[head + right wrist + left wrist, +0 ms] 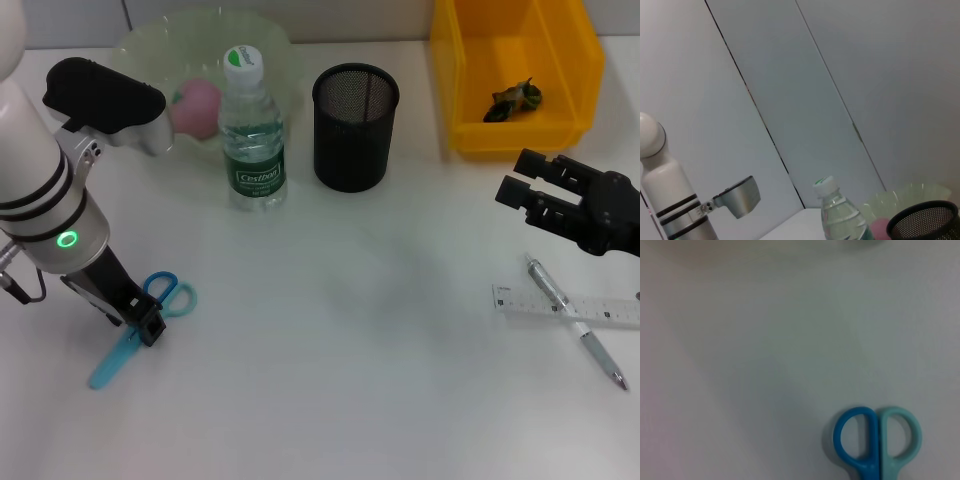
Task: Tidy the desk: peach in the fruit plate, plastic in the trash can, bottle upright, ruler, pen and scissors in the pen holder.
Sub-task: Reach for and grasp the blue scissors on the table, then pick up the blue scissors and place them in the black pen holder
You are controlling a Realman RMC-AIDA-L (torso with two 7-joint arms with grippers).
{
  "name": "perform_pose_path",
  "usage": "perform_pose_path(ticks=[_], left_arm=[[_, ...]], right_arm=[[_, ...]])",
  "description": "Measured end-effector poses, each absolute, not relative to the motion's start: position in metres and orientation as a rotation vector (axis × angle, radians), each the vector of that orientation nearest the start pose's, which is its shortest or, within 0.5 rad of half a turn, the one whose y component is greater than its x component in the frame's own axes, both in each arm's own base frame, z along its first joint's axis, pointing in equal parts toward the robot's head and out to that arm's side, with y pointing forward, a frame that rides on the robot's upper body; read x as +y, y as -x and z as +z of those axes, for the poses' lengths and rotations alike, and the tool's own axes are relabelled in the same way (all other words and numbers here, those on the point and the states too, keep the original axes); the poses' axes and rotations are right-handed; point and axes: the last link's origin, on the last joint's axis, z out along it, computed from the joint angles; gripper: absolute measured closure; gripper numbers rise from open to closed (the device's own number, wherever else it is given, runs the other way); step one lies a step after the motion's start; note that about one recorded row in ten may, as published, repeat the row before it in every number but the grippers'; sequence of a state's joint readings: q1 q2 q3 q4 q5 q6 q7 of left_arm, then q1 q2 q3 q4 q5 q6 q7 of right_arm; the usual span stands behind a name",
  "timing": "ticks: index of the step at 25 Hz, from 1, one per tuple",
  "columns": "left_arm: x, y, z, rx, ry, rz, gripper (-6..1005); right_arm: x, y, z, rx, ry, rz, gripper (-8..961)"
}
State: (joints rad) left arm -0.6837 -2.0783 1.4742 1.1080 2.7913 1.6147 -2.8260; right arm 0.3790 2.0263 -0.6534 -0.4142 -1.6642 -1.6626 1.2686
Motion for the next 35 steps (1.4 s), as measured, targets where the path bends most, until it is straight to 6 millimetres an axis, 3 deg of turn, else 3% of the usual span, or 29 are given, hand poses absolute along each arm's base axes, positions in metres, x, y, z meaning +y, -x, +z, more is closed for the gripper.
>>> perform_pose_path(ticks=[21,25,30,33,34,35], left_arm=[[0.352,0.208,-0.017,-1.178,2.347,0.837,758],[0.353,0.203,-0.013,-1.169,2.354,0.804,756],[0.347,0.185,0.003,-1.141,2.425,0.653,753],[0.34,0.173,0.016,-1.106,2.472,0.497,751],[0.339,0.164,0.025,-1.077,2.5,0.352,751],[0.339,0.164,0.025,-1.077,2.5,0.352,750]], right_arm=[[0.288,-0.3,0.02,0.815,2.366,1.15,249],[0.289,-0.3,0.02,0.815,2.363,1.15,248],[0.289,-0.3,0.021,0.815,2.36,1.146,248],[0.289,-0.301,0.022,0.815,2.349,1.149,248],[0.289,-0.302,0.024,0.817,2.336,1.152,248],[0.289,-0.302,0.024,0.817,2.336,1.152,248]])
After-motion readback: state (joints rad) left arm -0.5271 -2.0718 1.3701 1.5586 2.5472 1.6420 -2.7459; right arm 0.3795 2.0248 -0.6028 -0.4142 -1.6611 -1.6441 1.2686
